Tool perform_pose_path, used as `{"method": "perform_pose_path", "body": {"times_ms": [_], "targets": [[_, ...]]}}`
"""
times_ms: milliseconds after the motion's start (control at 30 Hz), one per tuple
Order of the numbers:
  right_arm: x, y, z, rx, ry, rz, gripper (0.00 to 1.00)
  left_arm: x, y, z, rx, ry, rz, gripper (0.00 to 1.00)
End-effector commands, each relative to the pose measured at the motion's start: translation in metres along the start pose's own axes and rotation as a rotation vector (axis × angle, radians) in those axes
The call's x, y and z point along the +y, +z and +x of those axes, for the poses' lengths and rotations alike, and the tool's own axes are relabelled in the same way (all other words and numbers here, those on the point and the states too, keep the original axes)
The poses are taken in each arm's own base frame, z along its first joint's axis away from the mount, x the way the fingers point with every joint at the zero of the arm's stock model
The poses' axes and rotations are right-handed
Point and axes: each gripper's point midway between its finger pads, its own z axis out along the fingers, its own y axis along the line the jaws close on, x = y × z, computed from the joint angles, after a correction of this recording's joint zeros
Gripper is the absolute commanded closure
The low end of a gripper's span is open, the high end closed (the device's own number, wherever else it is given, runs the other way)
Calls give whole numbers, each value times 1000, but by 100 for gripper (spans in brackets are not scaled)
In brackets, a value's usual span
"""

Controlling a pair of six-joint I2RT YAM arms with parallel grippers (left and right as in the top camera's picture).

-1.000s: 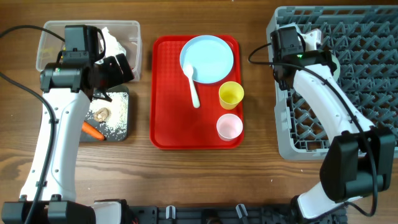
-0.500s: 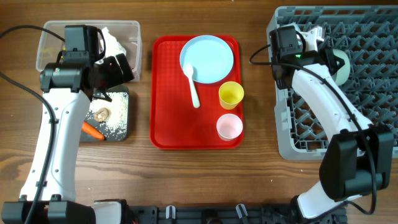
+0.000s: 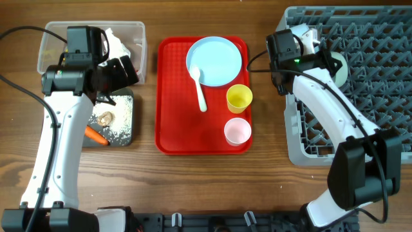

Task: Sort waste into correct bins and load items into the dishwasher rack
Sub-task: 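Lower the green bowl into the rack slots and open the right gripper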

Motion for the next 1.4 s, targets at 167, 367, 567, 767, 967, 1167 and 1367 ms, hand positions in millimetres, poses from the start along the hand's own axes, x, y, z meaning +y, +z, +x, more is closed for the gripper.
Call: {"method": "perform_pose_path", "body": {"times_ms": [167, 367, 567, 767, 967, 1167, 1367], "targets": [[9, 3, 4, 16, -49, 0, 96, 2, 2, 1, 7, -21, -1, 0], [-1, 4, 4, 24, -56, 56, 96, 2, 2, 1, 7, -21, -1, 0], [-2, 4, -1, 14, -69, 59, 96, 2, 2, 1, 7, -21, -1, 0], [1, 6, -1, 18, -84, 58, 96, 2, 2, 1, 7, -21, -1, 0], [11, 9, 2, 35, -130, 55, 96, 2, 2, 1, 7, -21, -1, 0], [14, 12, 4, 46, -157, 53, 96, 2, 2, 1, 7, -21, -1, 0], [19, 1, -1, 15, -166, 48, 70, 2, 2, 1, 7, -21, -1, 0]]}}
